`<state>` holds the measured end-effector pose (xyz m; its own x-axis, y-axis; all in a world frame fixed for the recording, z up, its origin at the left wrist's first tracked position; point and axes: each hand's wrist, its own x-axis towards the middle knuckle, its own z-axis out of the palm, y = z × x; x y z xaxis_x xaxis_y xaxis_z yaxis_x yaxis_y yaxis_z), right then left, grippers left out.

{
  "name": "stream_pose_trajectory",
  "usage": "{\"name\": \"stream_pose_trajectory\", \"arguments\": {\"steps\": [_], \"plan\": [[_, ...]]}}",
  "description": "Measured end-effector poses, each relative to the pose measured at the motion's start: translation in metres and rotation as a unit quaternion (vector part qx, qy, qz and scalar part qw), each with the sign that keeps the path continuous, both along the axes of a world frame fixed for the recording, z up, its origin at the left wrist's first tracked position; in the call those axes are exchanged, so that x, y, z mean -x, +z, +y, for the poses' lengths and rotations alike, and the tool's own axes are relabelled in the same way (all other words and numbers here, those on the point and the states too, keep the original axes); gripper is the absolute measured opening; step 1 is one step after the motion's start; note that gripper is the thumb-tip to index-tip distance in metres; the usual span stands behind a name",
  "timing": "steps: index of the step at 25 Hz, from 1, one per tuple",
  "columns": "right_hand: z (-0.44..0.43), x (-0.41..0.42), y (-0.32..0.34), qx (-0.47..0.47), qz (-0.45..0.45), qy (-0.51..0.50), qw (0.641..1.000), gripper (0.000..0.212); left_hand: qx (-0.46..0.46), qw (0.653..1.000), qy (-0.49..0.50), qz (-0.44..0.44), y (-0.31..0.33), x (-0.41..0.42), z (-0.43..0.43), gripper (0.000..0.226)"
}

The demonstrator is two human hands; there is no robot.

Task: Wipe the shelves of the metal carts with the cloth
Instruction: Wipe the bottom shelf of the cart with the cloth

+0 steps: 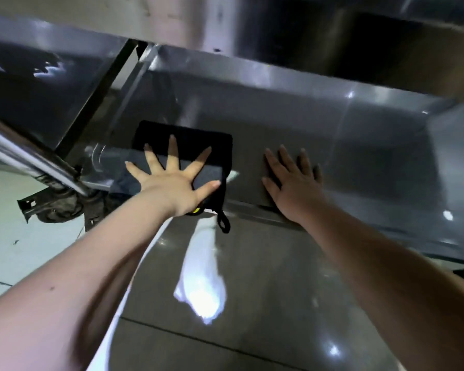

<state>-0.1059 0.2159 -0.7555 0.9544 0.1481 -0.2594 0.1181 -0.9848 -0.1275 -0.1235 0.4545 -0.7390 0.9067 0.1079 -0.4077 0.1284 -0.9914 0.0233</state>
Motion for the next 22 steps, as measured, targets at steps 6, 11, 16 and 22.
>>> {"name": "stream_pose_trajectory", "arguments": {"steps": [6,11,16,22], "plan": [[-0.150,0.011,0.036,-0.010,0.008,-0.050,0.999,0.055,0.016,0.986,-0.164,-0.039,-0.010,0.005,-0.205,0.074],[-0.230,0.042,0.015,-0.098,-0.012,-0.141,0.985,0.076,0.060,0.978,-0.197,-0.043,-0.011,0.033,-0.325,0.070],[-0.196,0.046,0.010,-0.086,-0.118,-0.146,0.978,0.057,0.167,0.962,-0.154,-0.153,0.006,0.025,-0.261,0.054],[-0.125,0.026,0.000,-0.022,-0.017,-0.069,0.997,0.063,0.023,0.979,-0.122,-0.161,-0.004,0.005,-0.173,0.055]]}}
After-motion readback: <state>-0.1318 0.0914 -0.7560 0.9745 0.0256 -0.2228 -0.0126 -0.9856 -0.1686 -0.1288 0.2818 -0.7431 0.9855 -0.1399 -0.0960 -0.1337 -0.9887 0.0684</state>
